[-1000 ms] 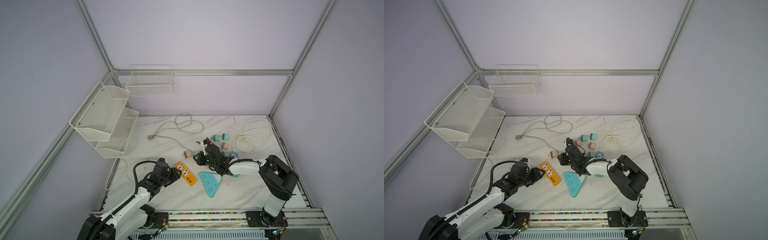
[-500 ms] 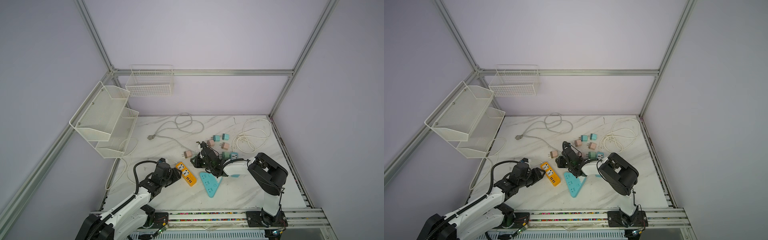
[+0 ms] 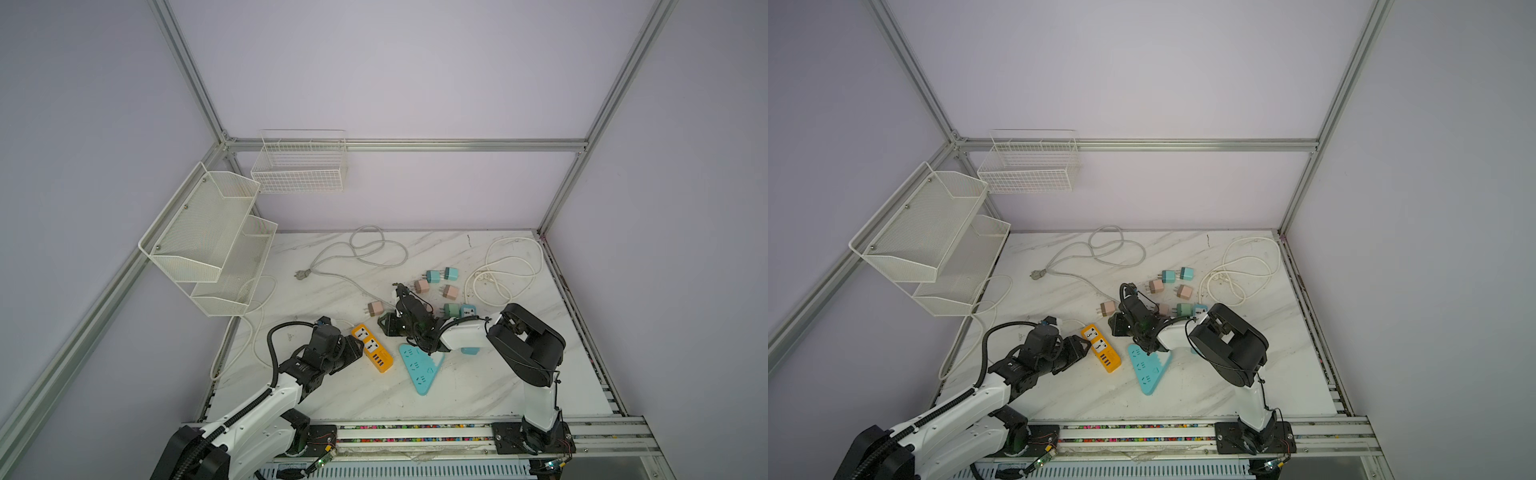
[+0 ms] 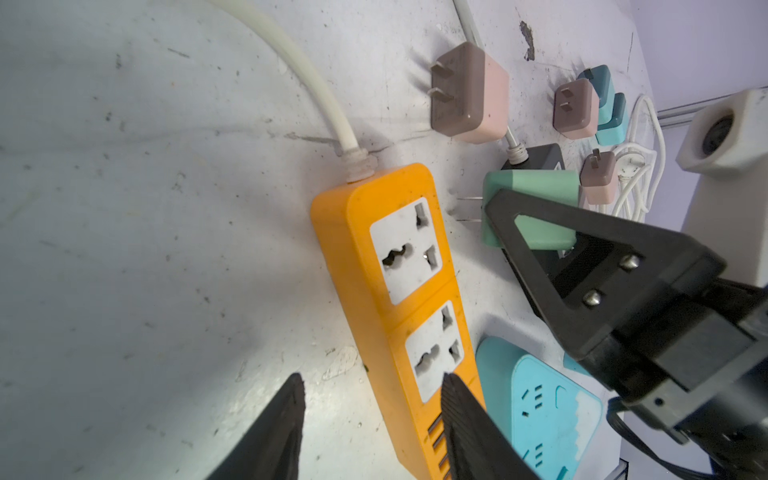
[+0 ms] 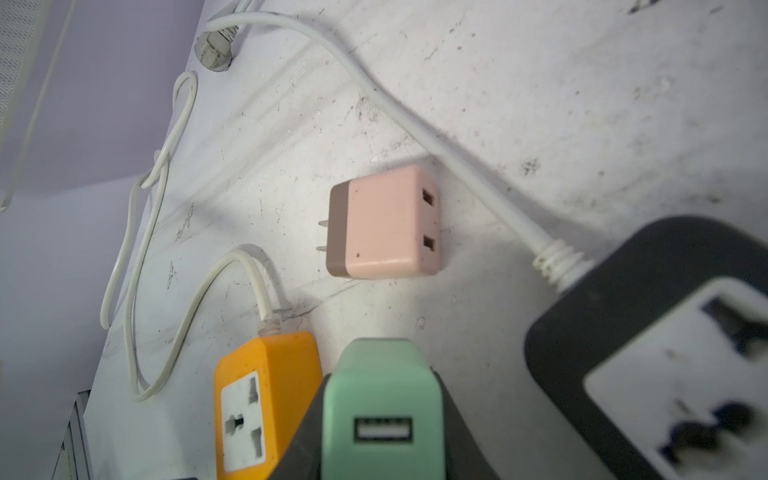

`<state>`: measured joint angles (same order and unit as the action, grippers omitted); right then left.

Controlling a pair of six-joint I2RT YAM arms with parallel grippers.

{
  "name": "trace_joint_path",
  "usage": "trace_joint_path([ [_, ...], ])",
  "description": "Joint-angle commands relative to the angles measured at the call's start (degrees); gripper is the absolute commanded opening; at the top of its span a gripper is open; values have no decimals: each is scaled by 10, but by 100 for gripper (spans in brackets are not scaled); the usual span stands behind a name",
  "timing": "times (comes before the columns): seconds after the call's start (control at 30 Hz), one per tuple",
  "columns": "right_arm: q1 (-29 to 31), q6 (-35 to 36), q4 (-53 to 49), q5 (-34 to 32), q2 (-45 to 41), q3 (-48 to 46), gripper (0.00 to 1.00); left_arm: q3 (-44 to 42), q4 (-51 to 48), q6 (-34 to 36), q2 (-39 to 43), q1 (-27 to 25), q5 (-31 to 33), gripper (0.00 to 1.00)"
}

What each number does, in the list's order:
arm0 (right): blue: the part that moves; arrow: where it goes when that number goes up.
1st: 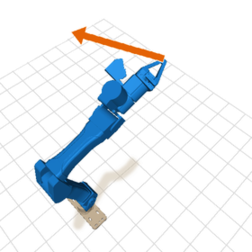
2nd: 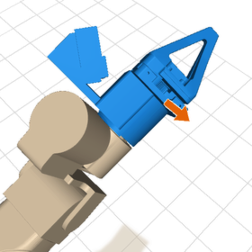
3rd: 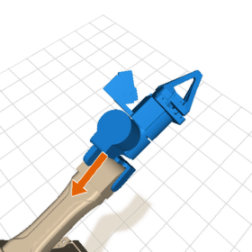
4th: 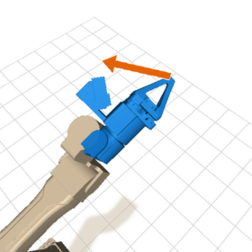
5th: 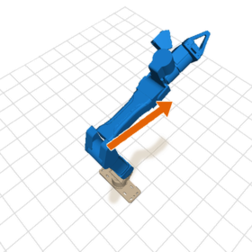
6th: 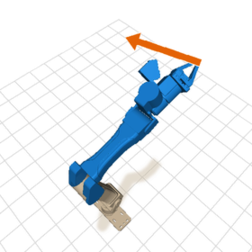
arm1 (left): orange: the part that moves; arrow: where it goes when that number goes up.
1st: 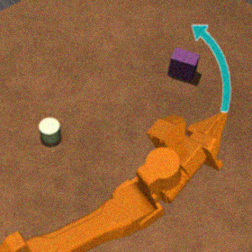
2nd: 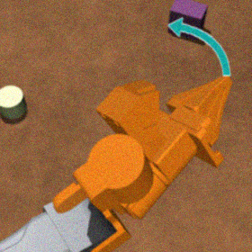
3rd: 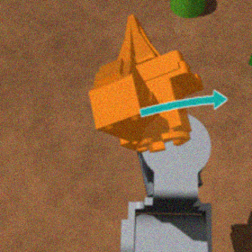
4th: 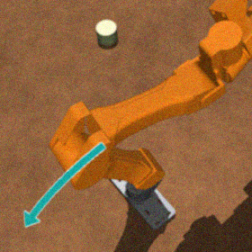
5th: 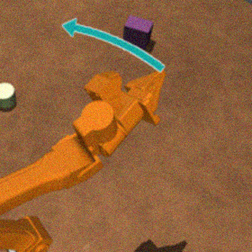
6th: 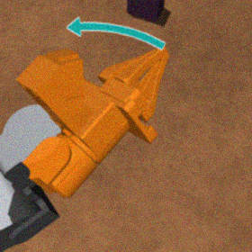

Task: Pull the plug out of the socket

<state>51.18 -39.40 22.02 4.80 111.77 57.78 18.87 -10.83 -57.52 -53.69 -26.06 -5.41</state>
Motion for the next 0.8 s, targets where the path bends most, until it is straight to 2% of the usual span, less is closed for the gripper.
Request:
trace_joint_path([
  [0.0, 3, 13, -14, -17, -4, 16, 35, 42, 11, 1, -4, -3, 7, 54],
  [0.37, 4, 58, -78, -53, -48, 31, 55, 48, 1, 6, 1, -3, 12, 55],
  [0.5, 3, 83, -117, -82, -95, 35, 66, 78, -46, 31, 13, -3, 46, 59],
  [0.63, 2, 128, -160, -140, -159, 38, 76, 115, -85, 63, 30, -1, 95, 64],
  [0.77, -29, 166, -197, -230, -241, 34, 97, 166, -123, 114, 46, 22, 165, 74],
])
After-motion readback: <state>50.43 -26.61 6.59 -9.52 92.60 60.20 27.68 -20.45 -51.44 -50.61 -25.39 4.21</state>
